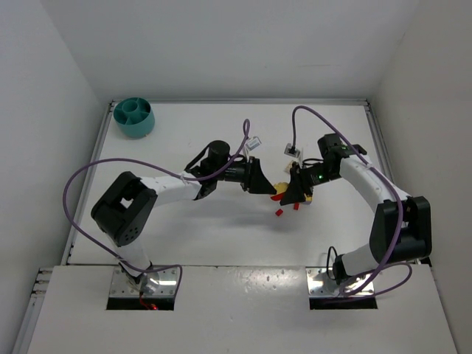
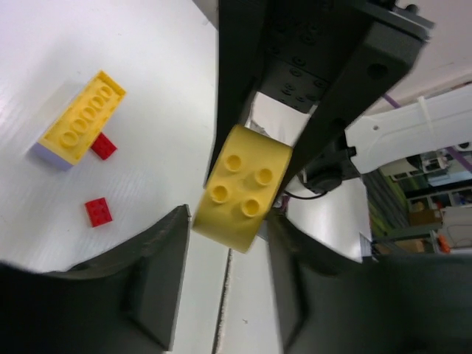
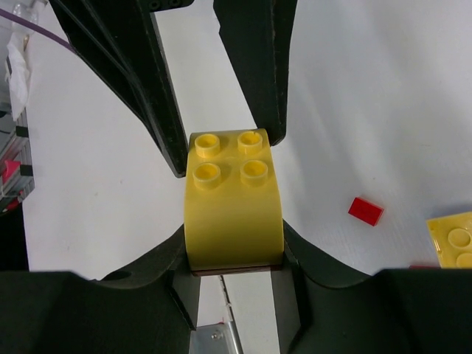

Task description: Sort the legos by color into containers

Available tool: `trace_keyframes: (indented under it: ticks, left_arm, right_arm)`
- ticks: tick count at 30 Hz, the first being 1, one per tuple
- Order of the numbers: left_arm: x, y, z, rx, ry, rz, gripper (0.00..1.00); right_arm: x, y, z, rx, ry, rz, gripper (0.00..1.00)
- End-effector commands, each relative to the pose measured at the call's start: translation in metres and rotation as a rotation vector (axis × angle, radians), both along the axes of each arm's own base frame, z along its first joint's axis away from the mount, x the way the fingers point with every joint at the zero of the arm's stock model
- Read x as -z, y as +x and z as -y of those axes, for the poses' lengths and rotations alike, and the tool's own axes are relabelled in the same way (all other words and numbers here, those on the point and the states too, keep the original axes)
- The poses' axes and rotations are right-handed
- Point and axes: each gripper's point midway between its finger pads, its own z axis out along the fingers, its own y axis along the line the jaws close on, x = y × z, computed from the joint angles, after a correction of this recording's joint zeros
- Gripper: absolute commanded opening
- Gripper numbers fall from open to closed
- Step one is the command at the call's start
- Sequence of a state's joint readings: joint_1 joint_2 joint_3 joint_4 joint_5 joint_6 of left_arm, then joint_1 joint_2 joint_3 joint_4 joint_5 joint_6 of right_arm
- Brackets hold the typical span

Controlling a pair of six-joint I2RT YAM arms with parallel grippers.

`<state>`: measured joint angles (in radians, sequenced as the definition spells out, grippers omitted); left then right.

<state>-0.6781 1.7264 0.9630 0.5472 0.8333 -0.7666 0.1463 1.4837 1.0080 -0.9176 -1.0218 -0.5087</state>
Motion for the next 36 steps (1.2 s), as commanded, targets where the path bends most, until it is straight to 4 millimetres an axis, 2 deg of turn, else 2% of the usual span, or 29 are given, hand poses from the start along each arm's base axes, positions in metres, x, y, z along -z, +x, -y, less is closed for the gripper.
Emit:
trace_keyframes:
  ticks: [1,7,10,13,16,22,25,27,28,29,31,32,33,36]
  left_arm:
    - [-0.027,0.008,-0.001,-0.022,-0.072,0.064,0.46]
    - [-0.027,0.009,0.0,-0.023,-0.081,0.063,0.1]
    - [-0.029,0.01,0.0,-0.023,-0.088,0.062,0.02]
    - [-0.031,0.013,-0.004,-0.036,-0.088,0.063,0.0]
    - [-0.041,0.032,-0.012,-0.095,-0.096,0.081,0.0]
    - [-0.048,0.084,-0.053,-0.272,-0.095,0.079,0.0]
    - [-0.038,0.096,-0.067,-0.318,-0.045,0.097,0.0]
    - [-0.026,0.105,-0.078,-0.365,0.038,0.095,0.0]
    - [-0.011,0.106,-0.089,-0.378,0.13,0.107,0.0]
    - [-0.019,0.113,-0.092,-0.398,0.159,0.15,0.0]
    - [-0.01,0.123,-0.104,-0.445,0.266,0.188,0.0]
    - [-0.007,0.126,-0.109,-0.439,0.318,0.236,0.0]
    - [0.003,0.128,-0.116,-0.446,0.393,0.209,0.0]
    - [0.023,0.127,-0.124,-0.44,0.476,0.189,0.0]
  right_arm:
    - [-0.008,-0.004,-0.005,-0.034,0.041,0.033,0.0]
    - [0.002,-0.008,-0.002,-0.04,0.017,0.009,0.0]
    - [0.006,-0.01,-0.001,-0.04,0.014,-0.011,0.0]
    - [0.016,-0.015,0.001,-0.038,-0.008,-0.038,0.0]
    - [0.02,-0.012,0.004,-0.042,-0.03,-0.014,0.0]
    - [0.025,-0.009,0.008,-0.039,-0.063,0.0,0.0]
    - [0.033,0.009,0.016,0.024,-0.113,0.021,0.0]
    - [0.046,0.031,0.028,0.086,-0.226,0.063,0.0]
    - [0.048,0.052,0.032,0.16,-0.258,0.108,0.0]
    - [0.056,0.067,0.047,0.223,-0.348,0.141,0.0]
    - [0.062,0.08,0.057,0.272,-0.41,0.172,0.0]
    - [0.062,0.096,0.065,0.319,-0.458,0.202,0.0]
    - [0.063,0.1,0.069,0.34,-0.48,0.212,0.0]
    - [0.066,0.118,0.08,0.405,-0.537,0.246,0.0]
